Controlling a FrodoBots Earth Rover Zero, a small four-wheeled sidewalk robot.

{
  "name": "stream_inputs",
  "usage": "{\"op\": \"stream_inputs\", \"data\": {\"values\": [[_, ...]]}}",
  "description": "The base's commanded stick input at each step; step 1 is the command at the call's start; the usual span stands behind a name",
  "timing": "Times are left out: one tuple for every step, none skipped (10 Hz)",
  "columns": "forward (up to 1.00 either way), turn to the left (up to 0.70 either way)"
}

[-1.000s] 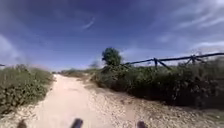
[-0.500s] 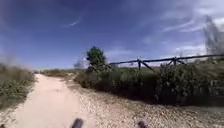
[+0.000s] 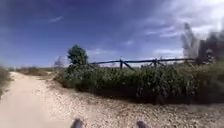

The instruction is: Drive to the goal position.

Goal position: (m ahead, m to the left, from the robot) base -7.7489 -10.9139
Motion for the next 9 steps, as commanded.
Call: {"op": "stream_inputs", "data": {"values": [[0.0, 0.0], [0.0, 0.0], [0.0, 0.0], [0.0, 0.0], [0.0, 0.0], [0.0, -0.13], [0.0, -0.52], [0.0, -0.7], [0.0, -0.7]]}}
